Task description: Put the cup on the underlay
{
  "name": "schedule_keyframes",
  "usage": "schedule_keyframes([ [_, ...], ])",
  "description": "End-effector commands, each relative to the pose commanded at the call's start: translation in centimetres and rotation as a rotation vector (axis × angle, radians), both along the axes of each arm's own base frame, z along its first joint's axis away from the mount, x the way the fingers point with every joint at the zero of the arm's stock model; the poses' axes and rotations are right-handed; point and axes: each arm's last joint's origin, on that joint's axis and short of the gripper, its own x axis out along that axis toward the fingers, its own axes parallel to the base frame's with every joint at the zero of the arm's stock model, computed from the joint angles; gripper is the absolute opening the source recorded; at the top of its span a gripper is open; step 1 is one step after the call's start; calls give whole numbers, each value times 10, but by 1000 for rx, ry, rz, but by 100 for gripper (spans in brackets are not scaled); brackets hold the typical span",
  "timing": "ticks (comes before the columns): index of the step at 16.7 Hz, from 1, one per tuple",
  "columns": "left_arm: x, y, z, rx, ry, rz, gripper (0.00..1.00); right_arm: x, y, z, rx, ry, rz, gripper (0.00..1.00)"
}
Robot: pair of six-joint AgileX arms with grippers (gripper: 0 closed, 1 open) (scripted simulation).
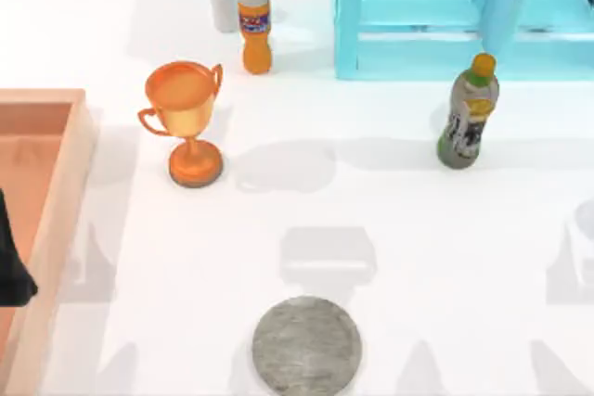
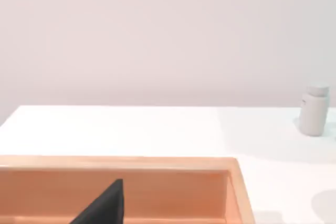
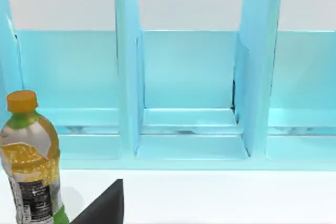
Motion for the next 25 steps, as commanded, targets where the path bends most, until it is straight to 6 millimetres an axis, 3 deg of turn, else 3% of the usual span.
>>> schedule_keyframes([
  [5,0,0,0,0,0,0,100,0,0,11,-62,57,2,100],
  [10,0,0,0,0,0,0,100,15,-2,63,-369,319,38,100],
  [12,0,0,0,0,0,0,100,35,-5,83,-544,491,103,100],
  [15,0,0,0,0,0,0,100,80,-10,98,-796,781,294,100],
  [20,0,0,0,0,0,0,100,161,-21,92,-1065,1126,750,100],
  [25,0,0,0,0,0,0,100,215,-32,81,-1180,1209,1100,100],
])
